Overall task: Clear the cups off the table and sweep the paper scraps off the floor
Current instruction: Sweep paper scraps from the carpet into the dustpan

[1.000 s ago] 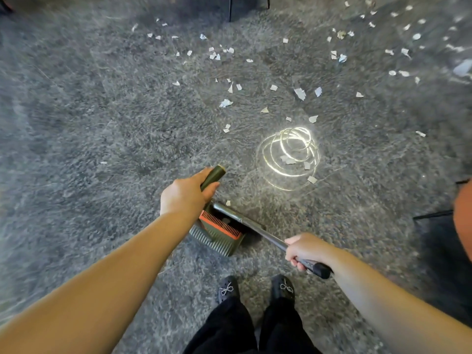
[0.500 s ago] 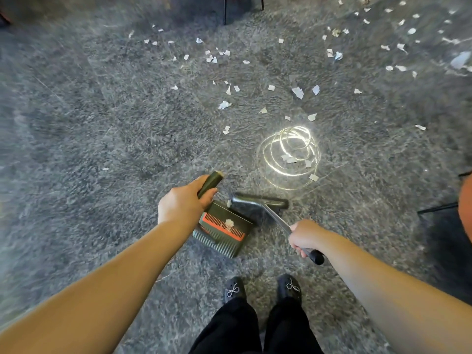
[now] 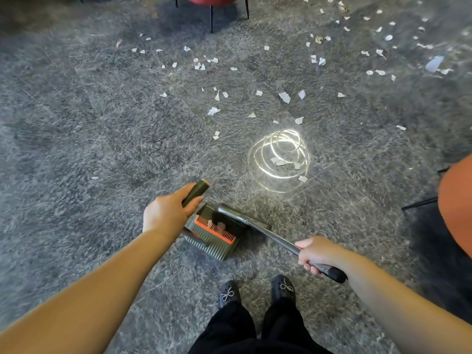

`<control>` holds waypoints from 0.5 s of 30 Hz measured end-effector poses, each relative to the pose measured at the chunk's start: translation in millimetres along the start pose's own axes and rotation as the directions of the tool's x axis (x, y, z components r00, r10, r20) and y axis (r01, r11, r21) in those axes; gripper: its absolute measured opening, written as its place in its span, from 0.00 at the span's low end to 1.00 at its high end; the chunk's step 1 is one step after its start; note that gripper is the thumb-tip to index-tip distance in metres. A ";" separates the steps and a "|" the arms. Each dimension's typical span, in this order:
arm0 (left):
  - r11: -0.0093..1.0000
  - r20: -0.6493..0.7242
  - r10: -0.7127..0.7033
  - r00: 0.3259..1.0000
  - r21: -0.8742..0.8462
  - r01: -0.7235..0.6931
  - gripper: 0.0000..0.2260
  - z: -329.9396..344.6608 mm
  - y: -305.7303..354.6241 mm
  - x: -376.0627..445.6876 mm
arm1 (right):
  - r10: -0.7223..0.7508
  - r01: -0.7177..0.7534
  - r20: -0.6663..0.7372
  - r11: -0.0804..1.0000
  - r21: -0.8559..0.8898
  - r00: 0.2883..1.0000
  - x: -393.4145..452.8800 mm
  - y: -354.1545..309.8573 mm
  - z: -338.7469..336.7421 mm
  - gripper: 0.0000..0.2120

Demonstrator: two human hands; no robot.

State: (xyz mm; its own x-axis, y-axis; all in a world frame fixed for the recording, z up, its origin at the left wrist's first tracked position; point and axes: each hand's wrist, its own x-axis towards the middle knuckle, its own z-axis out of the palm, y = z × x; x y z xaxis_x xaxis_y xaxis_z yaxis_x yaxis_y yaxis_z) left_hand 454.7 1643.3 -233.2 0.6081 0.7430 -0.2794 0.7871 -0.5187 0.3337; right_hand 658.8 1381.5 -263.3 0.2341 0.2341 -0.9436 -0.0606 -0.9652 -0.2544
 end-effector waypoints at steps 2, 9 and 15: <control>1.000 0.005 0.012 1.000 0.009 -0.012 0.16 -0.3 -2.2 1.4 | -0.002 0.003 -0.017 0.998 0.059 1.000 -5.2 2.8 -4.4 0.31; 0.991 -0.016 0.131 0.991 0.012 -0.131 0.18 -5.0 18.6 22.6 | -0.003 0.031 -0.125 0.975 0.221 0.992 -5.7 11.3 -22.6 0.31; 0.983 -0.035 0.181 0.983 -0.033 -0.182 0.19 -7.2 64.1 68.3 | -0.007 0.112 -0.223 0.877 0.467 0.975 1.5 23.0 -53.7 0.32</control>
State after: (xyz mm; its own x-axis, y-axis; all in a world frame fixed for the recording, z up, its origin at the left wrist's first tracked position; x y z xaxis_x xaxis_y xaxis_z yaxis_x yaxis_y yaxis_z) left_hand 546.0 1663.8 -224.4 0.7363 0.6514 -0.1832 0.6597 -0.6308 0.4085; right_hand 709.9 1353.5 -259.2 0.4445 0.2085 -0.8711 -0.4797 -0.7659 -0.4281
